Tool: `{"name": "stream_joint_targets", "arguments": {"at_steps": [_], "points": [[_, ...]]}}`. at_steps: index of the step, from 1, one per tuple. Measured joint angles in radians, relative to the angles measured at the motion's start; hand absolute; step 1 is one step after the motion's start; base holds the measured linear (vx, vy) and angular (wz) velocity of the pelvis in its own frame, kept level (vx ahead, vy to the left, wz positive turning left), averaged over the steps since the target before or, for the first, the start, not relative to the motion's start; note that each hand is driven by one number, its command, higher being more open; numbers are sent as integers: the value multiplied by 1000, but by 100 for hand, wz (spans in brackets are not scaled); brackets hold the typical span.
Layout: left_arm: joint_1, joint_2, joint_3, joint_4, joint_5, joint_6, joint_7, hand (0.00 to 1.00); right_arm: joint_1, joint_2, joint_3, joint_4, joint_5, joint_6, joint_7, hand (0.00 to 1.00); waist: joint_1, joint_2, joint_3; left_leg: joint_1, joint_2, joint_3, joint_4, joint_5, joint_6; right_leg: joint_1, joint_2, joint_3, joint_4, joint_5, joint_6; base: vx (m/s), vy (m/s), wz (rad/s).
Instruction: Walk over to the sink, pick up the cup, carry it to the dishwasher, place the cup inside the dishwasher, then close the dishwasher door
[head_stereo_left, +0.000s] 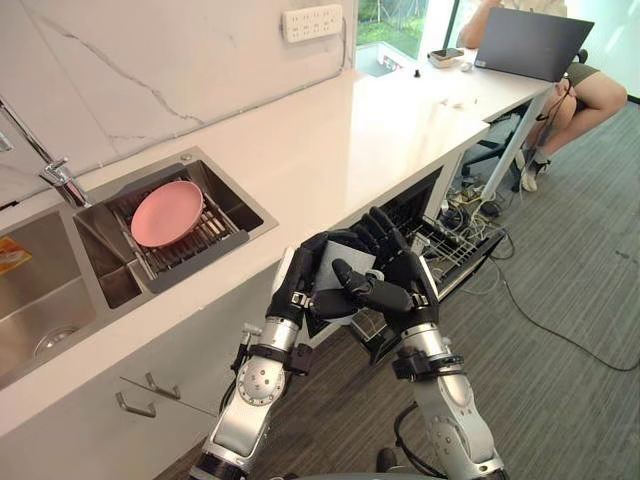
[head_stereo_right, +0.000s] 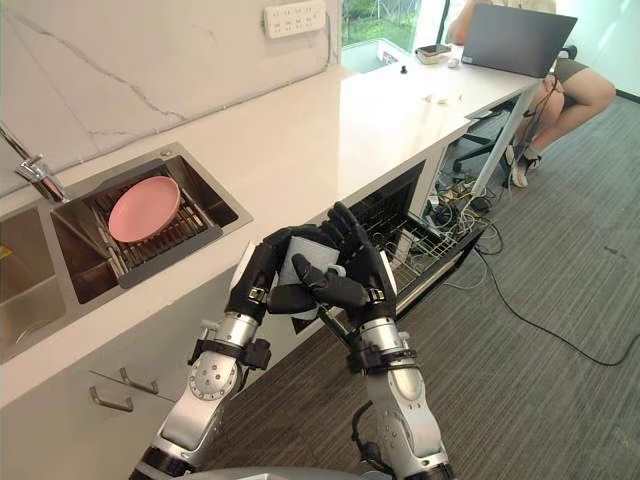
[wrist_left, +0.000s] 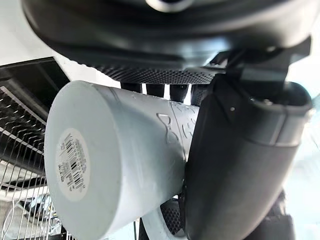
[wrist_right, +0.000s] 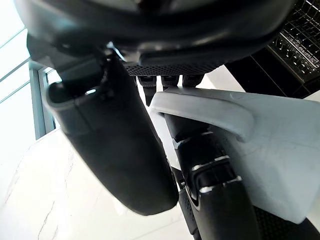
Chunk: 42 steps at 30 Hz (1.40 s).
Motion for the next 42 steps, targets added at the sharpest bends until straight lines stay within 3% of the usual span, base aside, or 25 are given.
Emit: {"name": "stream_joint_targets", "arguments": {"at_steps": [7, 14, 24, 25, 34, 42], "points": [[-17, 18, -26, -5, 110, 0, 30, 30, 0, 0, 9, 6, 18, 0, -38, 90, -11, -21, -18, -1, -4, -6, -11, 5, 1, 0, -2, -8, -7, 1, 0, -8, -6, 1], [-40, 33, -54, -7, 228, 0, 72, 30, 2, 0, 24, 13, 43, 0, -70, 90, -17, -25, -40, -1, -9, -8, -17, 6, 2, 0, -6, -11, -8, 1, 0, -11, -4, 0], [-104, 105, -102, -9, 341, 5, 86, 30, 6, -77, 76, 24, 247, 3, -72, 90, -18, -29, -45, -1, -17, -10, -19, 11, 8, 0, -14, -12, -8, 5, 4, -41, -14, 1], [-111, 114, -108, -9, 345, 5, 84, 30, 6, -89, 82, 24, 270, 7, -72, 30, -18, -30, -46, -1, -18, -11, -20, 11, 9, 0, -14, -12, -8, 6, 4, -34, -15, 0], [-165, 178, -154, -23, 400, 5, 83, 30, 8, -136, 124, 25, 462, 6, -76, 30, -17, -43, -54, -3, -21, -18, -20, 13, 10, 2, -17, -17, -8, 6, 4, -7, -4, 1], [-166, 182, -161, -30, 422, 10, 89, 30, 8, -150, 136, 25, 462, -10, -76, 30, -17, -51, -60, -3, -23, -22, -22, 16, 13, 3, -18, -20, -8, 6, 4, 0, 0, 1]]}}
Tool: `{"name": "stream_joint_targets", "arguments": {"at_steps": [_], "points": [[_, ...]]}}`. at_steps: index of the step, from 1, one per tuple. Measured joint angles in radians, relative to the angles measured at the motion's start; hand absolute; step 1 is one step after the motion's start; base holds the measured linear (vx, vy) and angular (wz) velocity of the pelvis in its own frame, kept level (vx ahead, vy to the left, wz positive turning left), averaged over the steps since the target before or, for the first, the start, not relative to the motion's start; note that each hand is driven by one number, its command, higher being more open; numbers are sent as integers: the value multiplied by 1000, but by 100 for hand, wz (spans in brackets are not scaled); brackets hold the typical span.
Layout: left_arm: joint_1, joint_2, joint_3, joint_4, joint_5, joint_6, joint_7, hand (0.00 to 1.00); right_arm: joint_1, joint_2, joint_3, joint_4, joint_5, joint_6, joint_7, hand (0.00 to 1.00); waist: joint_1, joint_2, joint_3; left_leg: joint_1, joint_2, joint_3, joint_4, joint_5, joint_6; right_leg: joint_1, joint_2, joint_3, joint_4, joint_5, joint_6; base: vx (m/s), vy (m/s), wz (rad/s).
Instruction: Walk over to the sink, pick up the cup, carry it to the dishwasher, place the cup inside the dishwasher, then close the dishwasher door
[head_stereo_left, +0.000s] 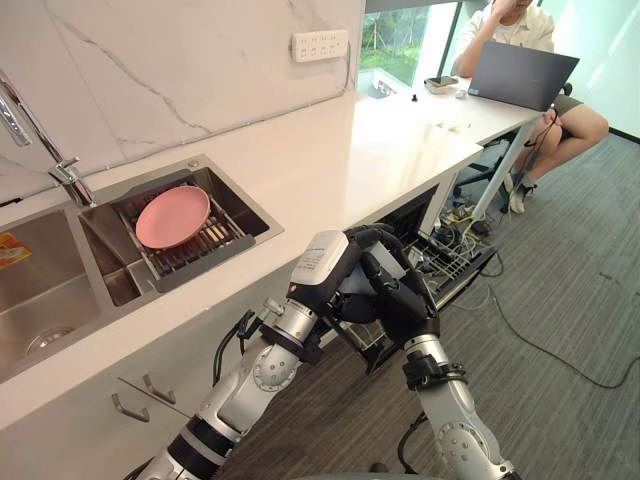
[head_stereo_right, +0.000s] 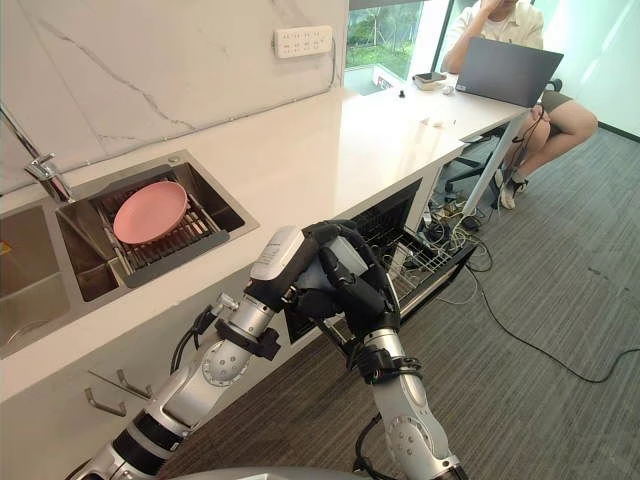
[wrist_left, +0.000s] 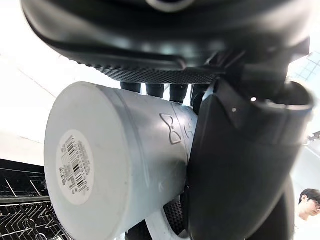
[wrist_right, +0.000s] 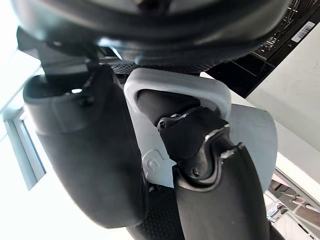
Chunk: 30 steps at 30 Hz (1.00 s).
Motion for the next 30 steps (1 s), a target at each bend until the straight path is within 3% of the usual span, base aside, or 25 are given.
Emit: {"name": "stream_joint_targets", "arguments": {"at_steps": [2, 3, 15, 30], "points": [[0, 0, -1, 0, 5, 0, 5, 30, 0, 0, 0, 0, 0, -2, 0, 30, 0, -1, -1, 0, 0, -3, -3, 3, 0, 0, 0, -2, 0, 0, 0, 0, 0, 4], [0, 0, 0, 0, 8, 0, 9, 90, 0, 1, 1, 0, 0, -4, 0, 30, 0, -2, -1, 0, 0, -3, -4, 4, 0, 0, 0, -2, 0, 0, 0, 0, 0, 0], [102, -82, 47, -78, 24, -2, 64, 90, 11, 121, -3, -9, -21, -43, 26, 30, 3, -10, -5, 13, -2, -12, -48, 31, -2, 1, 5, -17, -1, 0, 0, -14, -15, 2], [216, -206, 92, -80, -8, -38, 83, 90, 43, 271, -97, -6, -443, -44, -37, 30, 5, -13, -3, 27, -3, -15, -89, 51, -3, -2, 11, -23, -2, -3, 0, -21, -25, 1]]}}
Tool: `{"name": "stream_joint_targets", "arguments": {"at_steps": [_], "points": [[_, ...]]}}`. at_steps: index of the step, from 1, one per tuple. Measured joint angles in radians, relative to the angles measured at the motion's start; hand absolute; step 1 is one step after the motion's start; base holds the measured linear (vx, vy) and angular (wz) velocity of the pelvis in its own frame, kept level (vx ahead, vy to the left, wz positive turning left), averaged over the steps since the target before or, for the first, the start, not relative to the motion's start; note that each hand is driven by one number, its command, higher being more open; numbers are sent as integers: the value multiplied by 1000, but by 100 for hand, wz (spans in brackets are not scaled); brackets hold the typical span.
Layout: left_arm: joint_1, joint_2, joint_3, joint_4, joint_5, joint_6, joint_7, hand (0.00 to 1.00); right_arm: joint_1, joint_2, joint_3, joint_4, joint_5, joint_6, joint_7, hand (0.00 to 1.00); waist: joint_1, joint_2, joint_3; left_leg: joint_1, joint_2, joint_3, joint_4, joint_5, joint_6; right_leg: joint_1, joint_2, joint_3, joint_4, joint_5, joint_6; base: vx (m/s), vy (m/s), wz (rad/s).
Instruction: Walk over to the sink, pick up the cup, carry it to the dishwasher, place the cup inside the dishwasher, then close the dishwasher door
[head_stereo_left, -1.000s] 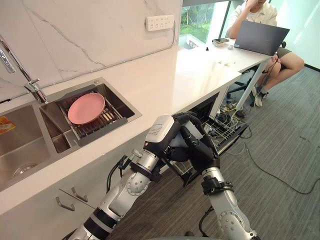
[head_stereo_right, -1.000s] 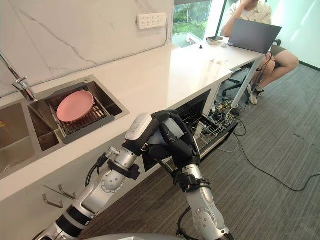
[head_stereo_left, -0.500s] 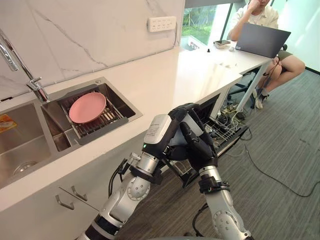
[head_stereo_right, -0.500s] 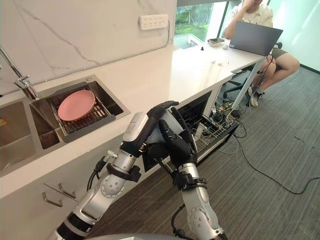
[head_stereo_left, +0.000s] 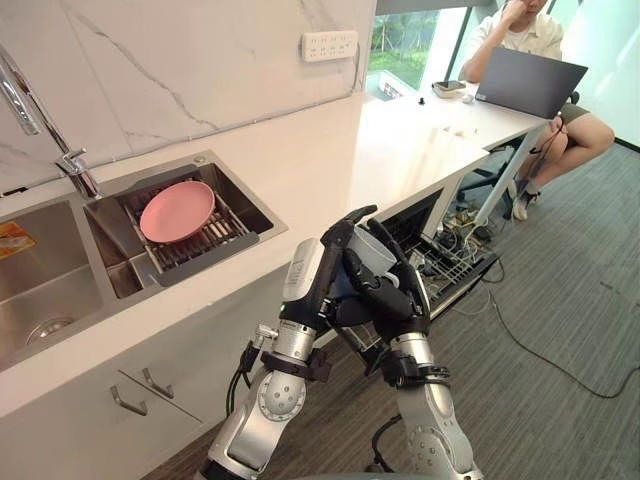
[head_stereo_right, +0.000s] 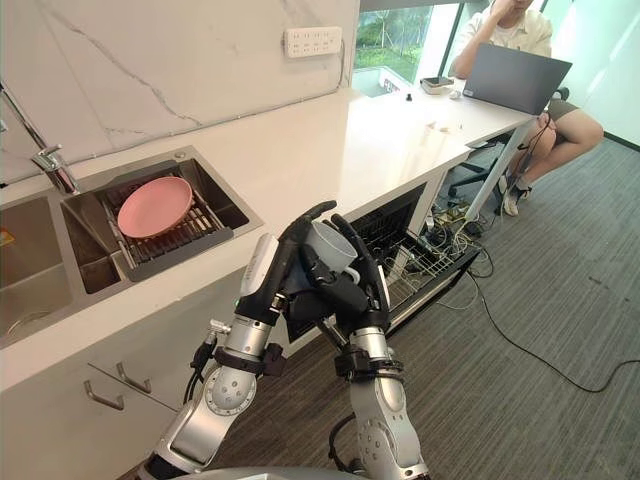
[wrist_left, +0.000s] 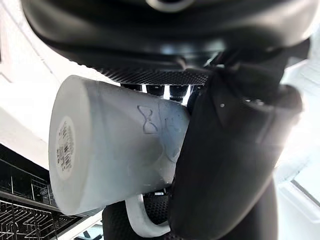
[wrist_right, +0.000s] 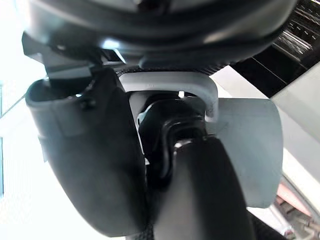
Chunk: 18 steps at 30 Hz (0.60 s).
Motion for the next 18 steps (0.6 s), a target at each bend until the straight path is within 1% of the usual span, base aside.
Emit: {"name": "stream_joint_targets", "arguments": {"at_steps": [2, 4, 6, 8, 9, 11, 12, 14, 16, 18], "points": [[4, -4, 4, 0, -15, -8, 0, 90, -2, 6, -9, -10, -48, 0, -7, 30, 0, 0, 0, 0, 0, -1, 0, 0, 0, 0, 0, -1, 0, 0, 0, -29, -35, 1], [9, -14, 8, 0, -17, -19, 0, 90, -3, 14, -25, -30, -128, -1, -34, 30, 0, 0, 1, -1, 0, -5, 0, 0, 0, 2, -1, -4, 0, -1, 1, -35, -37, 5], [17, -20, 7, 1, -16, -29, 0, 90, -11, 22, -48, -41, -174, -2, -60, 30, 0, 1, 1, -2, -1, -9, 0, 0, 0, 3, -1, -7, 0, -2, 3, -20, -23, 7], [33, -22, 10, 1, -16, -48, 1, 90, -18, 27, -122, -66, -263, -7, -134, 30, 7, 1, 2, -5, -3, -17, 0, 0, 0, 4, -4, -12, 0, -5, 6, -19, -29, 11], [39, -24, 28, 1, -18, -51, 9, 90, -19, 32, -186, -78, -303, -19, -182, 30, 13, 2, 2, -6, -4, -21, 0, 0, 0, 5, -5, -15, 0, -6, 7, -13, -29, 9], [57, -25, 103, 1, -52, -51, 42, 90, -19, 36, -301, -111, -347, -28, -263, 30, 14, 3, 4, -6, -4, -23, 0, 0, 0, 6, -6, -20, 0, -7, 7, -5, -16, 3], [62, -25, 124, 1, -69, -51, 49, 90, -19, 36, -330, -120, -351, -35, -281, 30, 13, 3, 5, -6, -4, -23, 0, 0, 0, 6, -6, -21, 0, -8, 7, -9, -32, 1], [77, -24, 188, 2, -150, -46, 71, 90, -18, 36, -405, -162, -353, -59, -337, 30, 6, 5, 12, -6, -4, -24, 0, 0, 0, 6, -6, -22, 0, -8, 6, -14, -35, 1], [89, -24, 195, 2, -214, -46, 67, 90, -19, 34, -413, -193, -352, -68, -352, 30, 3, 6, 13, -6, -3, -24, 0, 0, -1, 6, -6, -23, 0, -9, 6, -20, -33, 1], [101, -24, 178, 4, -281, -45, 54, 90, -27, 31, -406, -203, -351, -76, -352, 30, 1, 5, 13, -7, -4, -25, 1, -1, -1, 7, -7, -24, 0, -9, 6, -31, -31, 2]]}}
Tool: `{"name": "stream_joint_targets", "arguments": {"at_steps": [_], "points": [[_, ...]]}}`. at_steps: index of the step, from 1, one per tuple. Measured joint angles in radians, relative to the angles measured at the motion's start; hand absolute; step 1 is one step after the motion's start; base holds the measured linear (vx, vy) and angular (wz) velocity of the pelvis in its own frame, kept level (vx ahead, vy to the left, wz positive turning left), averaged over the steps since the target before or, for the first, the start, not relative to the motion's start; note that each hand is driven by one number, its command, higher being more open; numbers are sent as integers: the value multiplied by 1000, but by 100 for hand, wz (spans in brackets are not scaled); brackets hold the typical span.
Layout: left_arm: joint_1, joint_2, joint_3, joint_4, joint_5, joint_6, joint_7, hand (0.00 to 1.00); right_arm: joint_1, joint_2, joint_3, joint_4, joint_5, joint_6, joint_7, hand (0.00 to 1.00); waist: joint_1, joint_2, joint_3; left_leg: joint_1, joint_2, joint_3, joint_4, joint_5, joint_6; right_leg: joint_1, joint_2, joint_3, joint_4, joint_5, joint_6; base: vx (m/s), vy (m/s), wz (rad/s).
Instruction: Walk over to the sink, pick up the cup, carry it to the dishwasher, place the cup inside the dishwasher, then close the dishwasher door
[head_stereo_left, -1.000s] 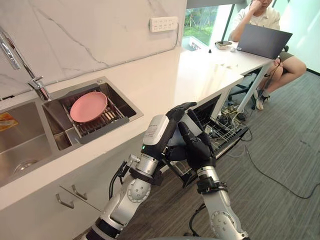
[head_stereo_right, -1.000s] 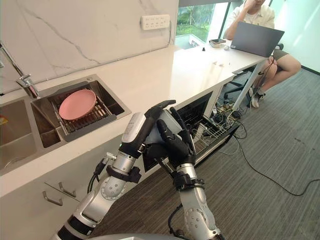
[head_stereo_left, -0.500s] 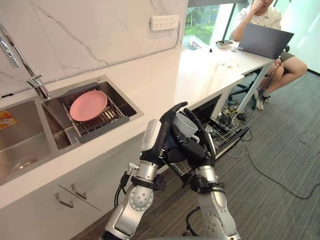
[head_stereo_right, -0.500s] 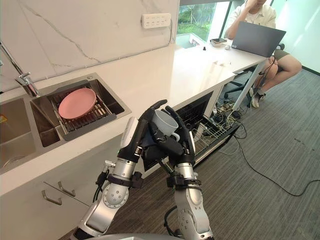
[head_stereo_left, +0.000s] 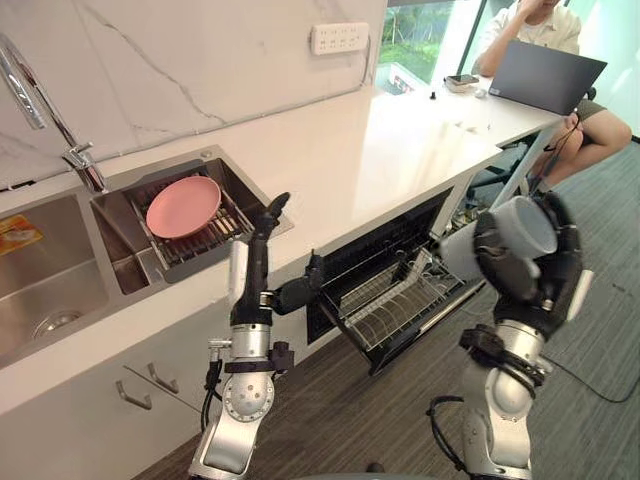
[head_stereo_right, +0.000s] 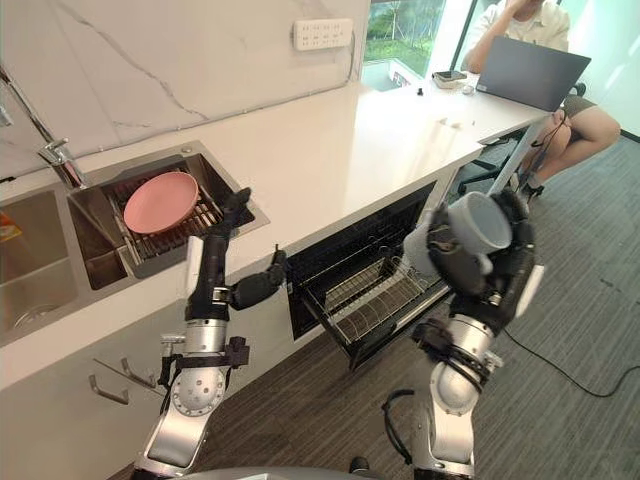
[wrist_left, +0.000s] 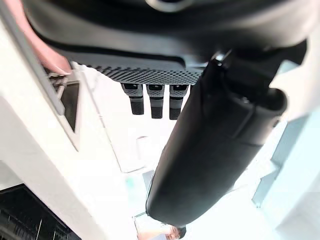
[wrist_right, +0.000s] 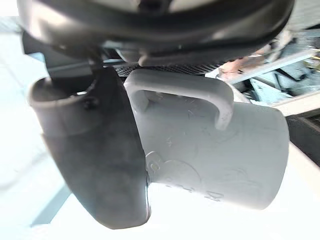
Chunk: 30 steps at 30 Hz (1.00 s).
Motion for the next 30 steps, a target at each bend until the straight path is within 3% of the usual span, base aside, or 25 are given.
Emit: {"name": "stream_joint_targets", "arguments": {"at_steps": [8, 14, 21, 26, 28, 30], "points": [[37, -4, -25, 29, -148, 0, -78, 90, -29, -12, -13, 72, 2, 3, 25, 30, 6, 0, 22, -3, -2, -12, 2, 2, 2, 4, -3, -12, 0, -1, 1, -39, -33, 5], [127, -1, -15, 157, -225, 11, -189, 90, -45, -85, -51, 312, -27, 81, 71, 30, 15, -1, 40, -32, -6, -44, 4, 9, 4, -4, -9, -43, -2, -2, 3, -14, -32, 16], [200, 42, 5, 265, -235, 16, -252, 90, -100, -176, -44, 506, -89, 108, 116, 30, 39, 1, 100, -74, -9, -85, 39, 9, 4, -6, -19, -84, -1, -2, 3, -39, -25, 20], [177, 75, 51, 341, -230, 16, -249, 90, -201, -259, -29, 633, -155, 121, 118, 30, 51, 9, 191, -154, -3, -114, 109, 7, 3, -45, -28, -113, 24, 1, -1, -102, -26, 21], [137, 81, 79, 389, -226, 16, -246, 90, -305, -321, -5, 703, -164, 125, 116, 30, 57, 25, 260, -217, 3, -127, 163, 5, 1, -88, -28, -123, 48, 8, -11, -178, -14, 17], [112, 82, 95, 429, -228, 17, -244, 90, -368, -361, 3, 736, -171, 128, 114, 30, 73, 43, 293, -258, 6, -139, 186, 6, 1, -118, -28, -134, 60, 13, -16, -136, -10, 19]]}}
